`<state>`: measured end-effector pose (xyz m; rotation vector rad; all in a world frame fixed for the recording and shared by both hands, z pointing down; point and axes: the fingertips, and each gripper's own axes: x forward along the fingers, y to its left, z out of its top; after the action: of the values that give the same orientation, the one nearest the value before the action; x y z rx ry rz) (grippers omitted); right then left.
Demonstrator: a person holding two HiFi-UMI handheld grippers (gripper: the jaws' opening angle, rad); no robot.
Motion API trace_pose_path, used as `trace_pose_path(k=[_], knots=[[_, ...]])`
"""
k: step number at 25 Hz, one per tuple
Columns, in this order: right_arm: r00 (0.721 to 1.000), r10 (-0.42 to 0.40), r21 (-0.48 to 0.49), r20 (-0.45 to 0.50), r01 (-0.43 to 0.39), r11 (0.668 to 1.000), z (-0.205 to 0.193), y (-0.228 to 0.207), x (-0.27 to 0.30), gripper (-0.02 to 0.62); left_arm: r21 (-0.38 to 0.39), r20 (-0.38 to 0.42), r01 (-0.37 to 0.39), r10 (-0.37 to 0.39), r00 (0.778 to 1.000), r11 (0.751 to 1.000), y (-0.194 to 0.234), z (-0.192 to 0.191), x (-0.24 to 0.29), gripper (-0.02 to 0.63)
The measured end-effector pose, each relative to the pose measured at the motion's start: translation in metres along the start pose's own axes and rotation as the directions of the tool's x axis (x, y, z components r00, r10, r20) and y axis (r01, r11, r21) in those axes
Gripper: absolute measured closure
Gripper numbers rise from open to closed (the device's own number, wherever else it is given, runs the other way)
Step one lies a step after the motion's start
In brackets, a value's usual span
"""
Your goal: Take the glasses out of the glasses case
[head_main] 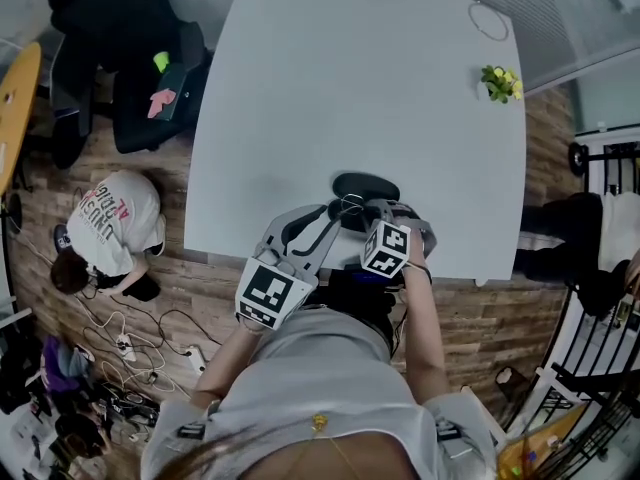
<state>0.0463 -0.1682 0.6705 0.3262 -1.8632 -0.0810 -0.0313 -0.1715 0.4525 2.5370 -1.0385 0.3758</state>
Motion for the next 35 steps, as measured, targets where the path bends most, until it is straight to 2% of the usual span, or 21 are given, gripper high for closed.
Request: trace_pose_path(k=[11,25,35], knots=[[0.996,-0.074,-0.015,0.054,0.075,0.997,0.007,-0.015,-0.052,0.546,0.02,0.002,0.031,-0.031,1.0,0.999,-0.016,-0.004,-0.001,0.502],[0.975,-0.141,-0.028,0.17,0.148,0.989,0.041,-0.023,-0.119,0.549,0.055,0.0,0.045,-0.045,0.999,0.997,-0.025,-0.008,-0.007,0.502],[0.965,-0.189,-0.025,0.184,0.197,0.98,0.05,-0.024,-0.147,0.551,0.077,0.001,0.05,-0.05,0.999,0.996,-0.025,-0.008,-0.01,0.502]])
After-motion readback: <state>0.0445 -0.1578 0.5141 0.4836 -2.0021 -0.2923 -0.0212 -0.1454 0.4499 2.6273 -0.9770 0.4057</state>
